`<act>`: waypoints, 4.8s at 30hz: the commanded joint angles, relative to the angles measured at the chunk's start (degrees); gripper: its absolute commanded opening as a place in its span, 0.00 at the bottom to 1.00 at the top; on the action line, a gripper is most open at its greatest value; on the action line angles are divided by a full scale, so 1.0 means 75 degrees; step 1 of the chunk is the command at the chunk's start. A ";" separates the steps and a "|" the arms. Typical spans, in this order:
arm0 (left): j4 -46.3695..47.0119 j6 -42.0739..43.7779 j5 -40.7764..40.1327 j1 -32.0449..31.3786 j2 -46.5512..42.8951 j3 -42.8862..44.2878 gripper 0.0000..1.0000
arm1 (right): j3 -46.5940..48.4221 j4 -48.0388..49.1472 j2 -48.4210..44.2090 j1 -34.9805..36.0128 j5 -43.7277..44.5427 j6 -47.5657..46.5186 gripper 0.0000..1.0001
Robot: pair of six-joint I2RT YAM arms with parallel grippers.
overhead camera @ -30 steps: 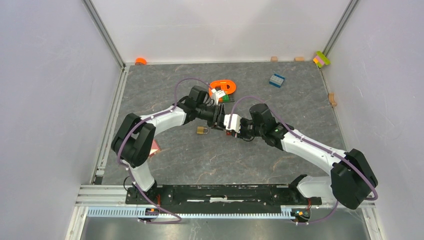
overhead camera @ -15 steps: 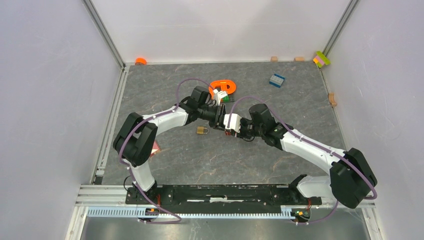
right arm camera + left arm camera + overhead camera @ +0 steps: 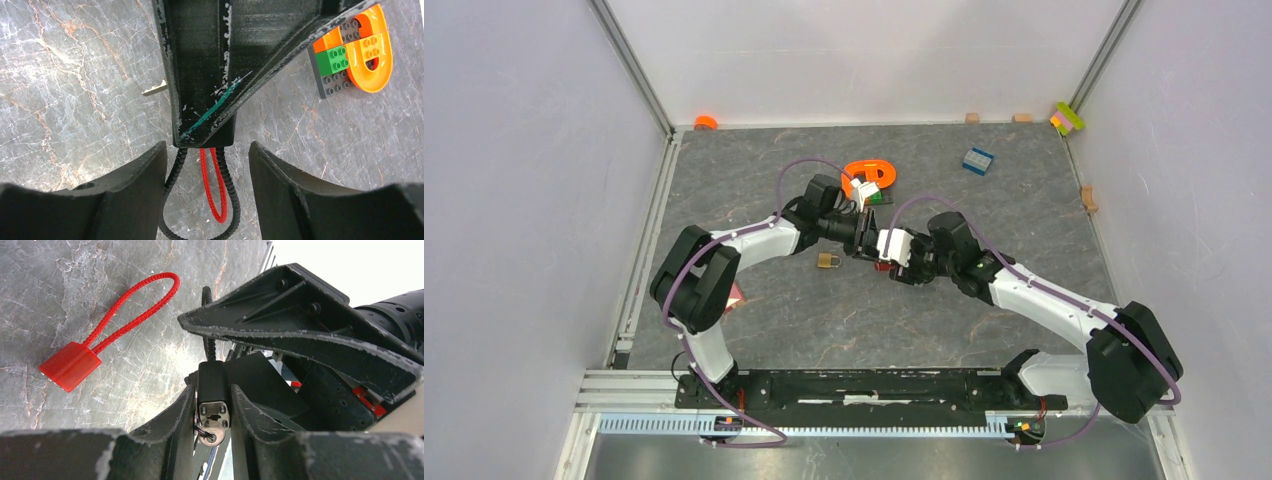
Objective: Unlock with the key
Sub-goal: Unlock the lock.
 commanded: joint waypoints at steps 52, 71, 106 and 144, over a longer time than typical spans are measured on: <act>0.0746 -0.0614 -0.2295 0.1257 -0.1526 -0.1224 0.02 | 0.0362 -0.1443 0.0026 -0.0147 -0.2004 -0.1083 0.47; 0.1492 -0.0831 -0.0747 0.1191 -0.1199 -0.1240 0.02 | 0.1518 -0.0533 0.0823 -0.0332 -0.1054 -0.0359 0.49; 0.0773 -0.0770 -0.2384 0.0988 -0.0954 -0.1353 0.02 | 0.1333 -0.0097 0.0985 0.0891 -0.1301 -0.1053 0.00; 0.2263 -0.0482 -0.0280 0.1965 -0.1026 -0.1168 0.43 | 0.1148 0.0057 0.0702 -0.0526 -0.0480 -0.0523 0.00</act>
